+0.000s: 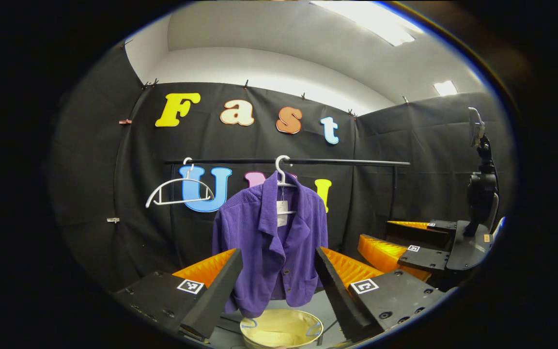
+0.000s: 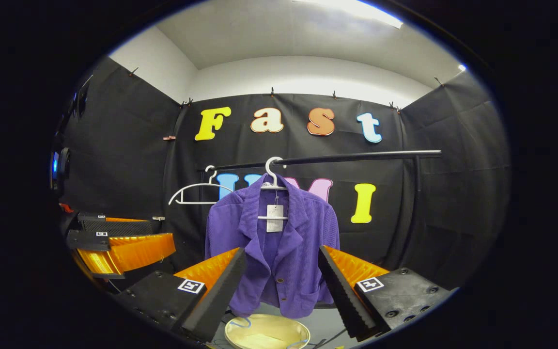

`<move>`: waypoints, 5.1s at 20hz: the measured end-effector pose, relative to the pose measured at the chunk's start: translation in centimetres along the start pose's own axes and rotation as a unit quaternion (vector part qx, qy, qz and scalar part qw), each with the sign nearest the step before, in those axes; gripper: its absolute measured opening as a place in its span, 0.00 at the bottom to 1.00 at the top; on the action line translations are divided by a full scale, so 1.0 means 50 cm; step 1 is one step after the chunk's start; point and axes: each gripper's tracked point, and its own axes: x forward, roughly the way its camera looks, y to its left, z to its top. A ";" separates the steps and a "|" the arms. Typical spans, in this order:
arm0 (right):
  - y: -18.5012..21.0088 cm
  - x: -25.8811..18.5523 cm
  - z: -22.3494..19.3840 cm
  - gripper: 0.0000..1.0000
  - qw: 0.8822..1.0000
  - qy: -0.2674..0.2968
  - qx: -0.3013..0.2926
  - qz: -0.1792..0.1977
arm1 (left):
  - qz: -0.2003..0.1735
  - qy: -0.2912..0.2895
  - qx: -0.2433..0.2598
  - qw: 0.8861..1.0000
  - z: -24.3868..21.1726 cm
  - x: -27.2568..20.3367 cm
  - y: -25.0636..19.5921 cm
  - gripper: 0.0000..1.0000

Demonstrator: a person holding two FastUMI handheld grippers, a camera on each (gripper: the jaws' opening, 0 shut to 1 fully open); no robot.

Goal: Grasp the clothes on the hanger with both hands and then place them into the laundry hamper below.

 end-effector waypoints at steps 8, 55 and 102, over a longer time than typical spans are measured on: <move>-0.066 0.224 -0.053 0.98 0.999 0.012 0.021 0.045 | 0.049 0.015 -0.011 0.999 -0.036 0.228 -0.006 0.94; -0.164 0.572 -0.161 0.16 0.954 0.060 0.200 0.215 | 0.208 -0.001 -0.031 0.978 -0.076 0.489 0.229 0.05; -0.331 0.593 -0.022 0.15 0.933 -0.059 0.323 0.147 | 0.036 0.092 -0.130 0.987 -0.206 0.607 0.021 0.06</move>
